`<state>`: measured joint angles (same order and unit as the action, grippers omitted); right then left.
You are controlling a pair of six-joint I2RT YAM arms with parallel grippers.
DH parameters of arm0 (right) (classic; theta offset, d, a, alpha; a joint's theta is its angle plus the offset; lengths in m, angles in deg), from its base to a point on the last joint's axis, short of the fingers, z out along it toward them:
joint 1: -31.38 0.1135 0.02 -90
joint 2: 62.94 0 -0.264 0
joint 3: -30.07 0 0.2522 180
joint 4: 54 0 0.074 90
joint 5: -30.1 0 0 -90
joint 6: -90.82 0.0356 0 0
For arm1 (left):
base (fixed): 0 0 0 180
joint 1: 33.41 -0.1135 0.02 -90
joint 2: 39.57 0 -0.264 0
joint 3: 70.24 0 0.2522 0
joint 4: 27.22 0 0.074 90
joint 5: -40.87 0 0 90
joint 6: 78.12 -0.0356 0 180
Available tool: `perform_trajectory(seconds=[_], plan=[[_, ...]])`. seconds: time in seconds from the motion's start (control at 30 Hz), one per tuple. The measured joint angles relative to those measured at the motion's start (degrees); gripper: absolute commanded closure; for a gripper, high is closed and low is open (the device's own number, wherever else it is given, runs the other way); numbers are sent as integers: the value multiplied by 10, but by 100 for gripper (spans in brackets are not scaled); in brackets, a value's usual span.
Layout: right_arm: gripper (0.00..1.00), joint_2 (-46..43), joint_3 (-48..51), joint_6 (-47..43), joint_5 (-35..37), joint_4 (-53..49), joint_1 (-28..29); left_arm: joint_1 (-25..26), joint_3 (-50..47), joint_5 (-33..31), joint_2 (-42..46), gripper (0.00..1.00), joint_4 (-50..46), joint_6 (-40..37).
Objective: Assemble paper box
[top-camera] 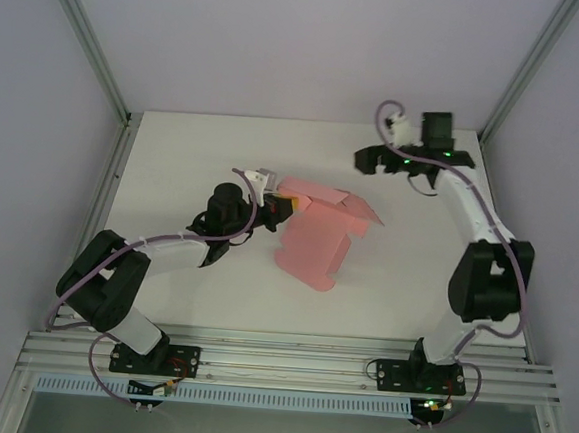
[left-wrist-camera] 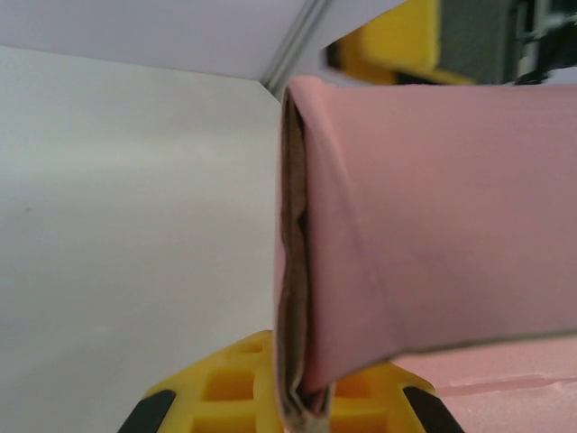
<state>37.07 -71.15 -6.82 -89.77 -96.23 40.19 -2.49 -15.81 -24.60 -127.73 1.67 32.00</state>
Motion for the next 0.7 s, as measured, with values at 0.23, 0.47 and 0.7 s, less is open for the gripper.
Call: perform_trajectory(seconds=[0.23, 0.47, 0.7], plan=[[0, 47, -29, -51, -91, -77, 68, 0, 1, 32, 0, 100, 15, 2], [0, 80, -83, -105, -118, -132, 95, 0, 23, 40, -19, 100, 27, 13], [3, 81, -89, -167, -127, -156, 96, 2, 33, 40, -30, 100, 18, 26]])
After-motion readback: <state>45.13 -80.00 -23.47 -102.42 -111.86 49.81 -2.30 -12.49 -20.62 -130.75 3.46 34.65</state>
